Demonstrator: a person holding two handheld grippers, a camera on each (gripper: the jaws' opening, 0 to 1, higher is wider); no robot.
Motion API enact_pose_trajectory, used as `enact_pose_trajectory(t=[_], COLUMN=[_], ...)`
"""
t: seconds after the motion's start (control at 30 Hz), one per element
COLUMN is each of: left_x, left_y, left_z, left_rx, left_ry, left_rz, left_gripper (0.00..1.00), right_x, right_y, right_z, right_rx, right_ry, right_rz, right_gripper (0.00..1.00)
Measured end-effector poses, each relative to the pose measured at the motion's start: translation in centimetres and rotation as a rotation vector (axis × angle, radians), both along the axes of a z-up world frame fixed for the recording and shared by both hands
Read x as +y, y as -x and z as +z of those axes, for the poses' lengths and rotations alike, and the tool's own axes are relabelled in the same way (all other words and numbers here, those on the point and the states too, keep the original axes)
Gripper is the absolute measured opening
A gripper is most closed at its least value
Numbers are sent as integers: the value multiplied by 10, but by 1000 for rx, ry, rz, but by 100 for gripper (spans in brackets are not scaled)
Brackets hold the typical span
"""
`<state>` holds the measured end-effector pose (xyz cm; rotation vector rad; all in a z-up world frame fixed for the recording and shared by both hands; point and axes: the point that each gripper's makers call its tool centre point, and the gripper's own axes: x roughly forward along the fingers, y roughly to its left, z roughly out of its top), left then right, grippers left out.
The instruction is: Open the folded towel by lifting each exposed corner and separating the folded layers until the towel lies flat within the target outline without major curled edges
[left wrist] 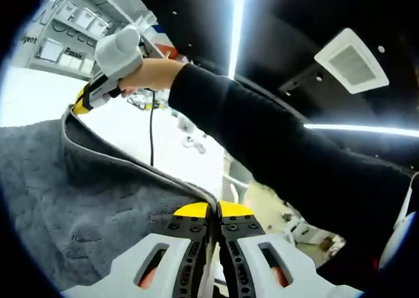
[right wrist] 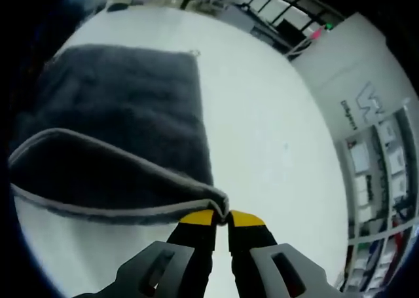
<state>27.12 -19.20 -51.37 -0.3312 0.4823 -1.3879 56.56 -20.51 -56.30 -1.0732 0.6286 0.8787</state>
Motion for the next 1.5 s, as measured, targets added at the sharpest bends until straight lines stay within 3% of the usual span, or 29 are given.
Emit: enact_pose_trajectory(t=[0.8,1.17,1.5], left_x=[-15,-21,-30], left_y=[-1,5,9], left_z=[-24,-38,-43], left_rx=[-3,-5,-4], left_ry=[-76,-116,-138], left_rz=[-10,-26,-34], left_gripper=[2,2,3], right_x=[-9,-14,-15], right_y=[1,3,0], right_z=[-29,-43,-42], right_rx=[32,44,25], right_ry=[-18,24,6], right_rz=[-25,-25,-27], right_gripper=[3,3,3])
